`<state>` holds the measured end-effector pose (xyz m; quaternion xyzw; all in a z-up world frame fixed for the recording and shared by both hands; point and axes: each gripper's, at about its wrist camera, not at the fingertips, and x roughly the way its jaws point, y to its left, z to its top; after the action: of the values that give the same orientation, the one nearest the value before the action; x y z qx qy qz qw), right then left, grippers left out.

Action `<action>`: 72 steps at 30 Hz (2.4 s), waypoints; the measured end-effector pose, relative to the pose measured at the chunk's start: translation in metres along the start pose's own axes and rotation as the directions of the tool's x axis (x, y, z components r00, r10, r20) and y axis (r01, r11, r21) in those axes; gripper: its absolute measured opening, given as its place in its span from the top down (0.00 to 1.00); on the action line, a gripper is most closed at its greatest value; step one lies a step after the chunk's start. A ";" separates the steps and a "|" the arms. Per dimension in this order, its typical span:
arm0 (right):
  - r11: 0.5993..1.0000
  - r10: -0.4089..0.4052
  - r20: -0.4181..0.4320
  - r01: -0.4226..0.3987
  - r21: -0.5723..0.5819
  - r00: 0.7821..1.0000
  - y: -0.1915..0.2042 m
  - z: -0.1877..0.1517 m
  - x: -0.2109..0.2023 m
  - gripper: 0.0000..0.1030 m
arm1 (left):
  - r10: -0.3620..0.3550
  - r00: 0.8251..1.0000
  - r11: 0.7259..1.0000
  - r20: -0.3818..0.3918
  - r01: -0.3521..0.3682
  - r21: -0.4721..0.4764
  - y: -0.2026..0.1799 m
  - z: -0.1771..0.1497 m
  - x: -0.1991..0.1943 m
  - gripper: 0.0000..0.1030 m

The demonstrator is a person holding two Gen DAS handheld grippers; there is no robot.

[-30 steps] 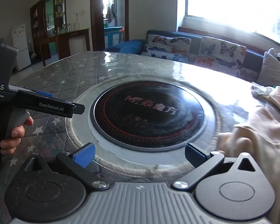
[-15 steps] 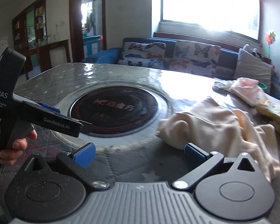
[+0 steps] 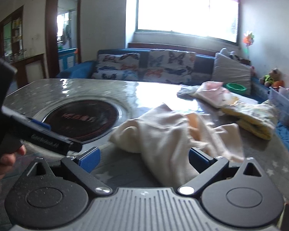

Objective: Fold clothes

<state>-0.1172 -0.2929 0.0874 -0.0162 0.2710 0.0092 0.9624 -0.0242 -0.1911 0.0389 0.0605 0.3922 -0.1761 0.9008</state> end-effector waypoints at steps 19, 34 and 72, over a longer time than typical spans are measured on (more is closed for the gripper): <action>0.988 -0.056 -0.104 0.070 0.141 0.993 -0.053 -0.001 0.048 0.44 | -0.008 1.000 0.999 0.020 0.007 0.052 -0.024 0.026 0.001 0.00; 0.990 0.142 -0.035 -0.142 0.011 0.989 -0.008 -0.004 0.017 0.98 | -0.035 0.998 0.999 0.048 0.033 0.043 -0.025 0.043 -0.009 0.00; 0.955 0.277 -0.058 -0.281 -0.091 0.959 0.047 -0.016 0.011 1.00 | -0.118 0.990 0.983 0.073 0.106 0.147 -0.050 0.053 -0.027 0.00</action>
<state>-0.1175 -0.2460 0.0665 -0.0254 0.2910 0.1578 0.9433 -0.0229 -0.2440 0.0960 0.0953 0.3444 -0.2564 0.8981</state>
